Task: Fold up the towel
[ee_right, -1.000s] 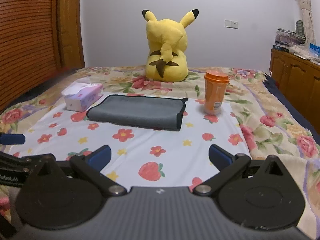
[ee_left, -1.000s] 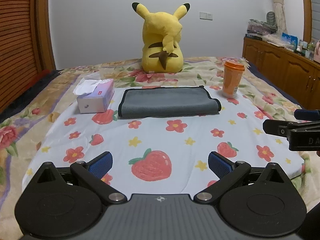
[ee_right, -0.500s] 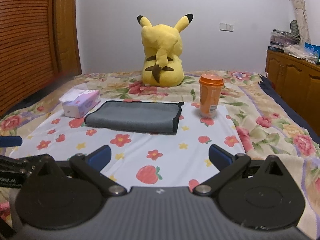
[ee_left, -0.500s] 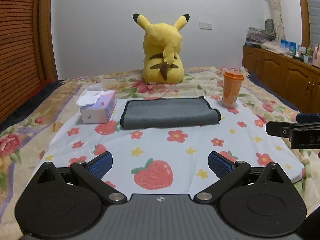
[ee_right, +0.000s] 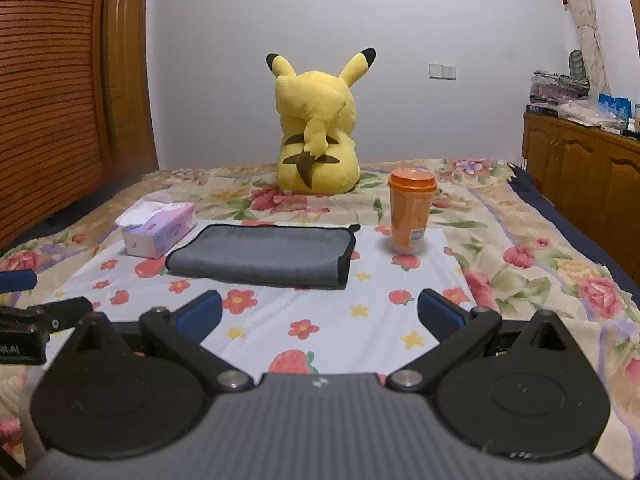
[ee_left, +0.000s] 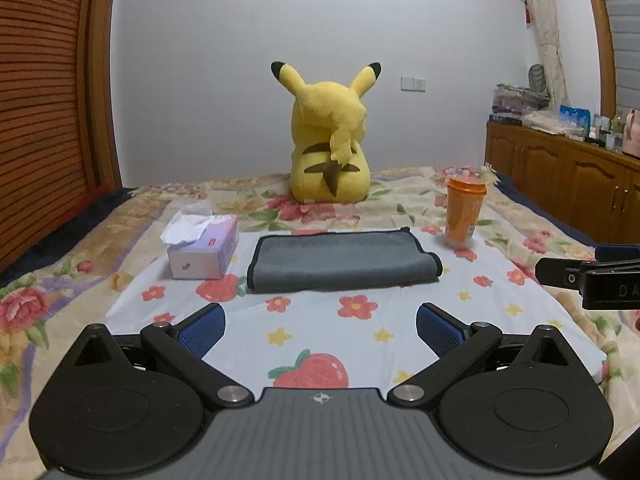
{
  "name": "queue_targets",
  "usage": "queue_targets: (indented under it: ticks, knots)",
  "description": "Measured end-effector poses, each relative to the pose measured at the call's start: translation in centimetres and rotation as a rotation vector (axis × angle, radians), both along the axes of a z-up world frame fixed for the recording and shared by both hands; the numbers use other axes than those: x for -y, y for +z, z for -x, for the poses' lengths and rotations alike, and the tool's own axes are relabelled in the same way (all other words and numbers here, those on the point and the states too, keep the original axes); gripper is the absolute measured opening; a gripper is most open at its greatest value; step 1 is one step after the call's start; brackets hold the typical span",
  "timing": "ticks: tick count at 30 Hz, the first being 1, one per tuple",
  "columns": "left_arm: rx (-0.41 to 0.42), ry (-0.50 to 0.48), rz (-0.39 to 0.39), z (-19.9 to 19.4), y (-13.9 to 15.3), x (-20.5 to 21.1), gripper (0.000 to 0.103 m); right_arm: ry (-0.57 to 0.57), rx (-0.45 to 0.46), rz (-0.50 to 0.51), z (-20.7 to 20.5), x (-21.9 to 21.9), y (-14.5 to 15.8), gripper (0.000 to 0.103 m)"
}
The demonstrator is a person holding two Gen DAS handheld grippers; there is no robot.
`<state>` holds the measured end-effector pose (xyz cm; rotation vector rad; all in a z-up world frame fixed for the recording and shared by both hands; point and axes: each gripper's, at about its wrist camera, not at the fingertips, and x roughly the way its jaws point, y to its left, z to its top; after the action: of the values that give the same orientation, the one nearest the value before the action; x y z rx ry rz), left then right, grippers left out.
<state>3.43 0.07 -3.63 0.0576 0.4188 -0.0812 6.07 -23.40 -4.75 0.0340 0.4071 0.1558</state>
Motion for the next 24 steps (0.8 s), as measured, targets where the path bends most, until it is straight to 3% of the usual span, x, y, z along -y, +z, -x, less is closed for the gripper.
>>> queue_targets:
  ticks: [24]
  knots:
    - [0.075, 0.009, -0.021, 0.6, 0.6, 0.0, 0.103, -0.035, 0.098, -0.019, 1.2, 0.9, 0.8, 0.103]
